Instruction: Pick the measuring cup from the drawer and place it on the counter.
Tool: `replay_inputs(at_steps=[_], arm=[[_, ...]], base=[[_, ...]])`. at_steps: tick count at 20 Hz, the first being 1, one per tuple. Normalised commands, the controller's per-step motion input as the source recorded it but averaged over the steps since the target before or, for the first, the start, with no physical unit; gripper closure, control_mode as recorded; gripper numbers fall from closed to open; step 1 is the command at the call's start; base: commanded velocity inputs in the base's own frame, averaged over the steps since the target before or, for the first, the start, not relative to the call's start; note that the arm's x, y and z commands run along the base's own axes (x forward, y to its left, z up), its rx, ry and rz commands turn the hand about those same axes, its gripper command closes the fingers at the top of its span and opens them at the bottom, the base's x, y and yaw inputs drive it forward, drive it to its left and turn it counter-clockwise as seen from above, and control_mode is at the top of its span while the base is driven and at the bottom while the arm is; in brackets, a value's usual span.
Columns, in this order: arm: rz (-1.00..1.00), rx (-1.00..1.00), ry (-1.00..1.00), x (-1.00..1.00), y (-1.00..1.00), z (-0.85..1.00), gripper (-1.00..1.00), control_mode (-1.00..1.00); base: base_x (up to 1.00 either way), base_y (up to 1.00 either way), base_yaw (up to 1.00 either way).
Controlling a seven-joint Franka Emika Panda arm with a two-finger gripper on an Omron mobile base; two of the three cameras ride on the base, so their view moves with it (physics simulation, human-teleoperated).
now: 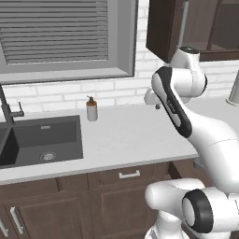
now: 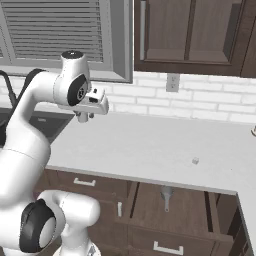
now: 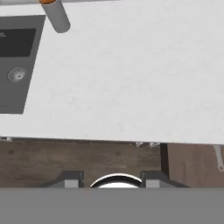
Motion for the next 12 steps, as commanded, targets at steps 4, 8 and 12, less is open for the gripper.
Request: replay_inputs(at_steps=[4, 8, 12], arm=[[0.0, 0.0, 0.0, -0.16, -0.07, 0.0, -1.0, -1.0], [0.0, 0.0, 0.07, -0.19, -0.81, 0.0, -1.0, -1.0], [0.0, 0.04, 0.14, -0.2, -1.0, -0.01, -1.0, -1.0]], base=[[0.0, 0.0, 0.0], [0.0, 0.0, 0.0], [0.0, 0.0, 0.0]])
